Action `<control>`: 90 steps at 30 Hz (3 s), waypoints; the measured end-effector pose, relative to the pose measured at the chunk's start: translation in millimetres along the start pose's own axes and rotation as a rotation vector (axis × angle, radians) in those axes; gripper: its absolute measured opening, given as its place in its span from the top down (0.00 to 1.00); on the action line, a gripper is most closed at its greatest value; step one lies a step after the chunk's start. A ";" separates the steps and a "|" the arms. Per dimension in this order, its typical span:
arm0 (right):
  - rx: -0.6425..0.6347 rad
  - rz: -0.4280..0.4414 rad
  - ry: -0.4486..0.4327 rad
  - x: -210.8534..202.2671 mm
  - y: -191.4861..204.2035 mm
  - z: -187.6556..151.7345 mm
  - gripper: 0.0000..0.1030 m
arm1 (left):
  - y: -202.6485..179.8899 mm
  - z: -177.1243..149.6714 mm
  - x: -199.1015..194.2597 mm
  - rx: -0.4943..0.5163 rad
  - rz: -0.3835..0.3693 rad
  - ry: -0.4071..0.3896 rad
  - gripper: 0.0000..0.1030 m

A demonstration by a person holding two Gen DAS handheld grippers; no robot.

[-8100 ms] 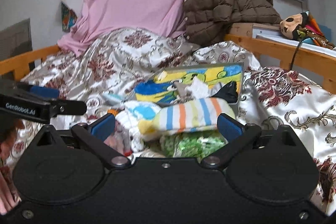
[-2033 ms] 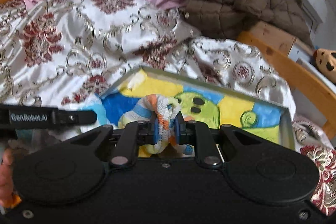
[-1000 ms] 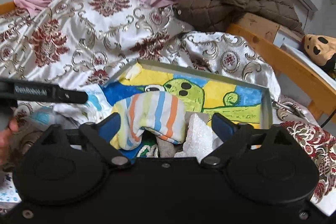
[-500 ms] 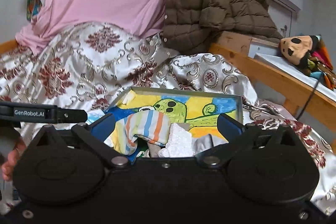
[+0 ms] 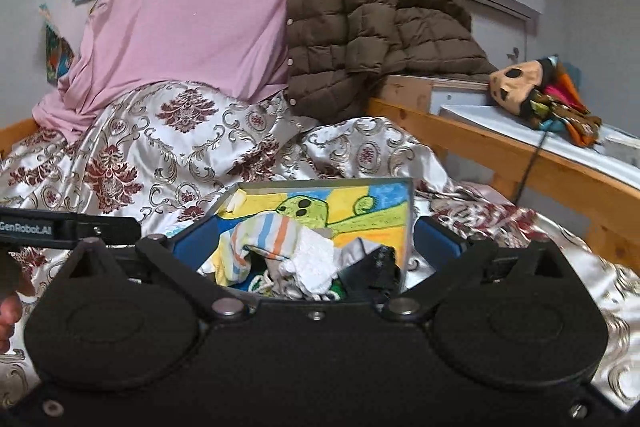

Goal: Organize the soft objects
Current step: 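Move both grippers back over the remaining items beside the tray, then grasp the orange band with the right gripper while the left grasps the white tissue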

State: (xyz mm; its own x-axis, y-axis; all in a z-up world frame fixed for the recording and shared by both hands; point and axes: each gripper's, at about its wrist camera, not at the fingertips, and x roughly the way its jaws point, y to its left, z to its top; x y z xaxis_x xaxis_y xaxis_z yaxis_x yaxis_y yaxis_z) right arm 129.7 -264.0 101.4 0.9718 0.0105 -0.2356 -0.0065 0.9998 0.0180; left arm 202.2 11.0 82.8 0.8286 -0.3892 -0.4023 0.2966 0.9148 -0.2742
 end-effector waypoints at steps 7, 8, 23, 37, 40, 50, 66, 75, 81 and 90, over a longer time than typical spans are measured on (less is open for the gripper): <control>0.036 -0.019 -0.008 -35.8 -16.6 -21.3 0.01 | -16.4 -16.3 -22.3 0.026 0.016 0.003 0.01; 0.040 -0.019 -0.008 -40.8 -18.5 -24.7 0.01 | -18.2 -19.6 -25.5 0.029 0.019 0.004 0.01; 0.061 -0.009 0.052 -79.9 -25.0 -78.0 0.01 | -38.5 -73.5 -59.3 0.089 0.045 0.116 0.01; 0.030 0.063 0.154 -93.1 -2.4 -104.2 0.01 | -23.1 -111.2 -89.5 0.006 0.154 0.240 0.01; 0.027 0.079 0.174 -90.7 -0.3 -104.9 0.01 | -15.2 -115.0 -96.6 -0.026 0.191 0.249 0.01; -0.018 0.140 0.213 -93.6 14.8 -115.4 0.01 | 3.0 -117.4 -103.9 -0.098 0.285 0.271 0.01; -0.026 0.227 0.248 -63.6 36.0 -115.0 0.01 | 18.4 -111.9 -101.0 -0.157 0.366 0.255 0.01; -0.036 0.239 0.250 -42.2 46.2 -113.1 0.01 | 26.6 -110.6 -94.1 -0.176 0.411 0.247 0.01; -0.037 0.230 0.232 -19.2 54.2 -103.2 0.01 | 35.1 -103.3 -87.2 -0.179 0.430 0.231 0.01; -0.046 0.258 0.219 16.5 64.3 -93.7 0.01 | 55.2 -85.0 -65.2 -0.187 0.401 0.181 0.01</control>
State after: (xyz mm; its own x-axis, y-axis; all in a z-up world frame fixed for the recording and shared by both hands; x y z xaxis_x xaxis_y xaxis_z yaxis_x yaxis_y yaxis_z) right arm 123.2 -198.1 7.6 0.8629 0.2618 -0.4323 -0.2614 0.9633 0.0616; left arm 124.3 77.7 19.6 0.7595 -0.0369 -0.6495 -0.1344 0.9679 -0.2122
